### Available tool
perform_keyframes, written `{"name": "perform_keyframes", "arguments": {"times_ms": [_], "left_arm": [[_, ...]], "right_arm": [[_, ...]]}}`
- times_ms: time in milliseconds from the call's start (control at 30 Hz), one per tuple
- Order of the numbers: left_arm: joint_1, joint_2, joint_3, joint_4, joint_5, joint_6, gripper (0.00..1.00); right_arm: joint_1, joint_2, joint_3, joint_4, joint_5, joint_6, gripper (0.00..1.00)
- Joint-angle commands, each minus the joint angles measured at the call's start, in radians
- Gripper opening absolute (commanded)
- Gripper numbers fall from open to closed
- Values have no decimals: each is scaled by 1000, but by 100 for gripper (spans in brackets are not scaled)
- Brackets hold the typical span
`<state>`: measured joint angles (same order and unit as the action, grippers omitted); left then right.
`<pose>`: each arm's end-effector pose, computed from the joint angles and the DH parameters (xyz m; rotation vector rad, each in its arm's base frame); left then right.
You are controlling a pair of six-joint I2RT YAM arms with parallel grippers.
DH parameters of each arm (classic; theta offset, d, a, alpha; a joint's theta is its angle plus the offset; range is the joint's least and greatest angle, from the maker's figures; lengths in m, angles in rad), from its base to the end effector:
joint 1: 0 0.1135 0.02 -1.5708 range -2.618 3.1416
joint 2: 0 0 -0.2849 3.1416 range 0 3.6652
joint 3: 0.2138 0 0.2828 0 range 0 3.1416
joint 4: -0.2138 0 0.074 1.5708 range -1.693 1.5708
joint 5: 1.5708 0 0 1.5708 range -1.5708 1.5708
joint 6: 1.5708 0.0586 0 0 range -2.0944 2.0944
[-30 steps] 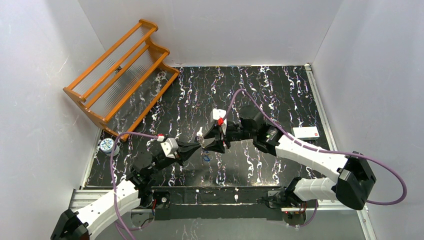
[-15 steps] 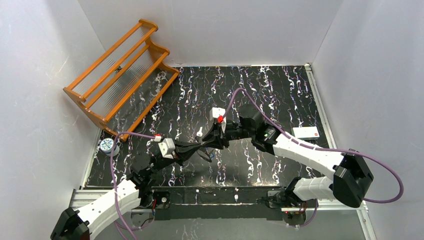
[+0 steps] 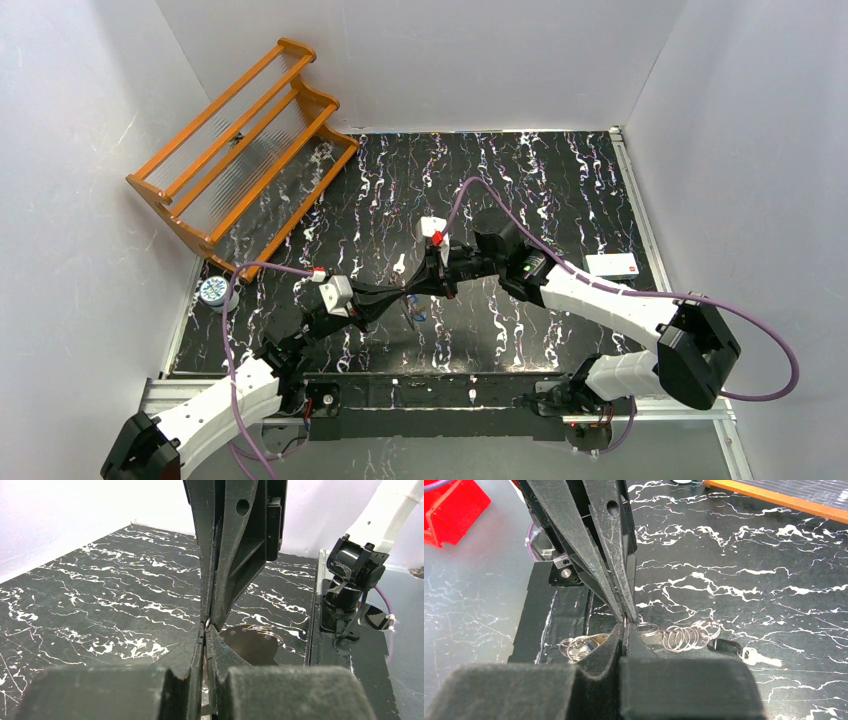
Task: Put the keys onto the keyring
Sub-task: Adjust the key on the keyring, then place the keyring at the center of the board.
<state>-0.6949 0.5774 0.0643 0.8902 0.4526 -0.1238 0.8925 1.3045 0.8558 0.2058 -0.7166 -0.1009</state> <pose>0.1136 -0.1281 0.2323 0.7434 1.0586 -0.9764 0.1801 0.2848 0.2941 -1.3534 1.3634 1.1931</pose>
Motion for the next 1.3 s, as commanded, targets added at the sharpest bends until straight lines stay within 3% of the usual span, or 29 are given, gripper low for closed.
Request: {"name": "perform_keyframes", "arguments": {"times_ms": [0,67,133,233,300,367,533,633,900,1267], "left_arm": [[-3,-11,19,76,21,5,0],[-3,-16,16,76,9,6,0],[-3,-22,13,75,-15,6,6],[-3,-27,12,74,-55,9,46],[-3,-30,13,71,-86,7,63],[-3,-31,16,68,-108,7,75],[-3,-30,19,56,-142,9,91],[-2,-30,18,47,-153,7,98],[-3,-17,39,-56,-247,-37,98],[-3,91,234,-511,-419,-58,98]], "right_arm": [[-14,1,3,30,4,3,1],[-18,-10,2,21,10,-3,1],[-20,-19,7,0,24,-18,1],[-23,-30,29,-68,60,-52,1],[-23,-35,46,-116,89,-72,1],[-24,-44,57,-160,130,-88,1],[-26,-75,69,-255,222,-115,1],[-27,-98,72,-311,275,-124,1],[-27,-222,39,-497,421,-108,1],[-26,-271,8,-631,540,-112,1]]}}
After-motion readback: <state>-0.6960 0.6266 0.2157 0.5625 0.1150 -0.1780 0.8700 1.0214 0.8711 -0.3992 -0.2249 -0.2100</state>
